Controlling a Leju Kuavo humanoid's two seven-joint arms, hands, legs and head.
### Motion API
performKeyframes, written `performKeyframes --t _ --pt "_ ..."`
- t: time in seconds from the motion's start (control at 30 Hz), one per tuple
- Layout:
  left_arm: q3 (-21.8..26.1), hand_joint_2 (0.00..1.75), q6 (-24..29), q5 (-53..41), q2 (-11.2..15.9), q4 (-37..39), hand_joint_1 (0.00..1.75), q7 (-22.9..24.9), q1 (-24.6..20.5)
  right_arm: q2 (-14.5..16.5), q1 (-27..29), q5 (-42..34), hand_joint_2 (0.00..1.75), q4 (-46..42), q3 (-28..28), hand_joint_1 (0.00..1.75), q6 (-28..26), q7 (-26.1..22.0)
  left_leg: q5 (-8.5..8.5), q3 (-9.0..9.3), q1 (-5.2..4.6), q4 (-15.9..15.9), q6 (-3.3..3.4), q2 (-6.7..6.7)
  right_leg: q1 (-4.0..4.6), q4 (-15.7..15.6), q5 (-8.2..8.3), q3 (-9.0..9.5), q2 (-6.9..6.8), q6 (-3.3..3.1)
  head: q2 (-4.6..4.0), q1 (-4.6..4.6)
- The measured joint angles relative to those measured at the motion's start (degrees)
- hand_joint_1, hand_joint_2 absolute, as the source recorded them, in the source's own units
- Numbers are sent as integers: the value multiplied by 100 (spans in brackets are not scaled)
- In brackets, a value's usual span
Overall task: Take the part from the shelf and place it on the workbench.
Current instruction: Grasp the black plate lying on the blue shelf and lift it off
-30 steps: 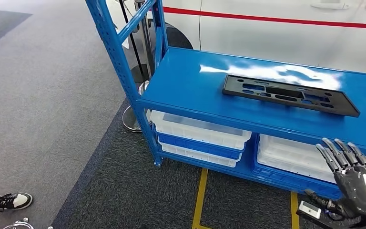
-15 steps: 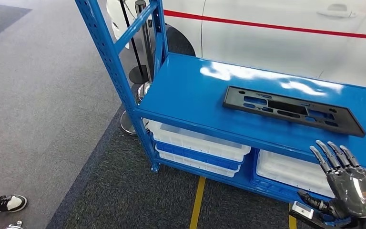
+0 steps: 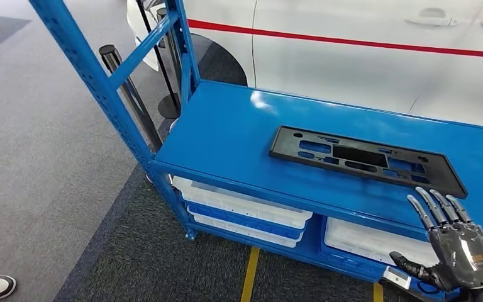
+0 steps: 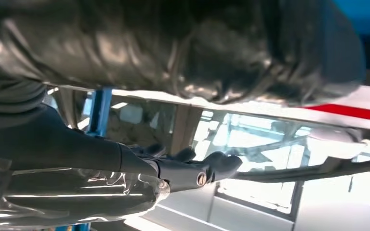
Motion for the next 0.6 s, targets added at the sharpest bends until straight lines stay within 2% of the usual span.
performKeyframes --t 0.03,0.1,0.13,0.17,0.2,0.23,0.27,0.3,0.33,0.37,0.43,0.5,0.53,0.6 --pt "-5 0 1 0 1 0 0 -3 -12 1 3 -1 0 -1 -4 0 -2 1 -48 -201 4 345 -22 0 6 -16 -36 50 5 -24 1 -9" --pt "-9 0 1 0 0 0 0 -18 -36 3 23 -1 0 -1 -6 0 -4 3 -317 -708 0 1045 -36 -1 31 -44 -112 155 8 -50 1 -24" --pt "-9 0 1 -1 -1 0 0 -24 -45 5 35 -1 0 -2 -7 0 -5 3 -435 -916 -6 1249 -23 -1 50 -51 -158 217 11 -58 1 -28" --pt "-10 0 2 -2 -2 0 0 -30 -51 7 44 -1 0 -2 -7 0 -5 3 -456 -1051 -17 1297 7 -1 71 -56 -208 286 15 -64 0 -28" --pt "-11 0 2 -5 -3 0 0 -30 -54 9 50 -1 0 -4 -7 0 -4 3 -338 -1103 -36 1172 54 -1 94 -60 -259 363 21 -68 1 -29" --pt "-16 0 3 -9 -4 0 0 -30 -52 11 52 -1 0 -7 -9 0 -3 3 -88 -1087 -66 900 124 -2 117 -69 -308 443 27 -73 1 -29" --pt "-25 0 3 -13 2 2 0 -30 -39 18 58 0 0 -8 -13 0 1 3 239 -1046 -110 559 221 -3 129 -85 -348 500 31 -77 0 -28" --pt "-40 0 8 -18 7 8 0 -29 -28 30 63 1 0 -10 -16 0 7 2 492 -1015 -149 276 314 -2 140 -109 -373 552 39 -72 0 -21" --pt "-58 0 12 -26 9 13 0 -29 -20 46 71 3 0 -10 -20 0 16 2 672 -979 -185 54 381 -1 138 -136 -383 575 45 -59 0 -15" --pt "-78 0 16 -34 11 18 0 -29 -13 66 82 5 0 -10 -22 0 27 -2 758 -967 -216 -64 417 -4 126 -170 -381 581 52 -34 0 -11" --pt "-107 0 17 -50 -1 20 0 -33 -21 93 97 11 0 -11 -32 0 51 -8 791 -895 -217 -203 405 -12 114 -248 -380 613 59 37 1 -15" --pt "-128 0 19 -56 -21 20 0 -39 -26 112 98 13 0 -13 -60 0 68 -12 837 -772 -183 -374 386 -12 124 -190 -463 616 62 81 1 -18" --pt "-140 0 21 -57 -34 20 0 -43 -29 125 94 11 0 -13 -73 0 75 -13 849 -705 -161 -452 381 -8 133 -2 -569 533 64 88 1 -15" --pt "-163 0 27 -58 -56 20 0 -48 -29 184 87 6 0 -7 -80 0 111 -15 815 -640 -167 -473 387 -6 137 690 -827 142 68 96 1 -14"
